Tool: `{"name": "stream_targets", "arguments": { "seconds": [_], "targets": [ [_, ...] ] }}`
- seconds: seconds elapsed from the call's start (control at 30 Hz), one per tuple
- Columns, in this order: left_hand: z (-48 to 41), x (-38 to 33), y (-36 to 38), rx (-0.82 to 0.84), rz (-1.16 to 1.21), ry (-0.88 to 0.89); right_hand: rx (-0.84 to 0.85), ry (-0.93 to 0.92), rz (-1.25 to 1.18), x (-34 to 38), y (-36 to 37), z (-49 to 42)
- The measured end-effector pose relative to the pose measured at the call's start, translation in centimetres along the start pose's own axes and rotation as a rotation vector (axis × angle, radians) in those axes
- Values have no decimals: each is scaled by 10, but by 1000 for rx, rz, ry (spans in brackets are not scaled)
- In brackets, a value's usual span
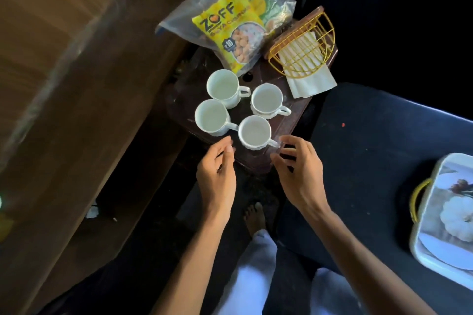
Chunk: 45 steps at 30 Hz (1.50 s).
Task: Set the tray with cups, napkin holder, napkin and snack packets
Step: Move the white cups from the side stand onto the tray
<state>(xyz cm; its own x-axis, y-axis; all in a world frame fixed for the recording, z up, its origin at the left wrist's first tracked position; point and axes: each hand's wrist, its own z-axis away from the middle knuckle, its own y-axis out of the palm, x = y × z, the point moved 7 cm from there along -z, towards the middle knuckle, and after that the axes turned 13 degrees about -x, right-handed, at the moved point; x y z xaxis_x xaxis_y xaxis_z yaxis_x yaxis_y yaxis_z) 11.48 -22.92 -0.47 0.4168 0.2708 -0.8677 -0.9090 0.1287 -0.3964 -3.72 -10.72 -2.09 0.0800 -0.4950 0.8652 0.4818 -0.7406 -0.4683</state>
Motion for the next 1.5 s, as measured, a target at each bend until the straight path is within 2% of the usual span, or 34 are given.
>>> {"name": "stream_targets", "arguments": {
  "seconds": [0.27, 0.63, 0.73, 0.87, 1.0, 1.1, 1.37, 1.5],
  "targets": [
    [-3, 1, 5, 94, 6, -31, -91, 25, -7, -4, 17, -1],
    [9, 2, 5, 125, 40, -78, -151, -9, 38, -10, -15, 14],
    [22, 3, 11, 138, 55, -97, -174, -10, 40, -19, -43, 28],
    [57, 0, 34, 238, 51, -117, -191, 1, 53, -37, -87, 47],
    [110, 1, 68, 359, -13, -70, -204, -23, 104, -56, -139, 64],
    [156, 5, 94, 385, -53, -38, -229, -12, 171, -78, -186, 74],
    [273, 21, 174, 485, -88, -13, -357, 103, 163, -157, -307, 86],
    [307, 35, 204, 494, -158, 16, -331, 157, 122, -196, -333, 88]
  ]
}}
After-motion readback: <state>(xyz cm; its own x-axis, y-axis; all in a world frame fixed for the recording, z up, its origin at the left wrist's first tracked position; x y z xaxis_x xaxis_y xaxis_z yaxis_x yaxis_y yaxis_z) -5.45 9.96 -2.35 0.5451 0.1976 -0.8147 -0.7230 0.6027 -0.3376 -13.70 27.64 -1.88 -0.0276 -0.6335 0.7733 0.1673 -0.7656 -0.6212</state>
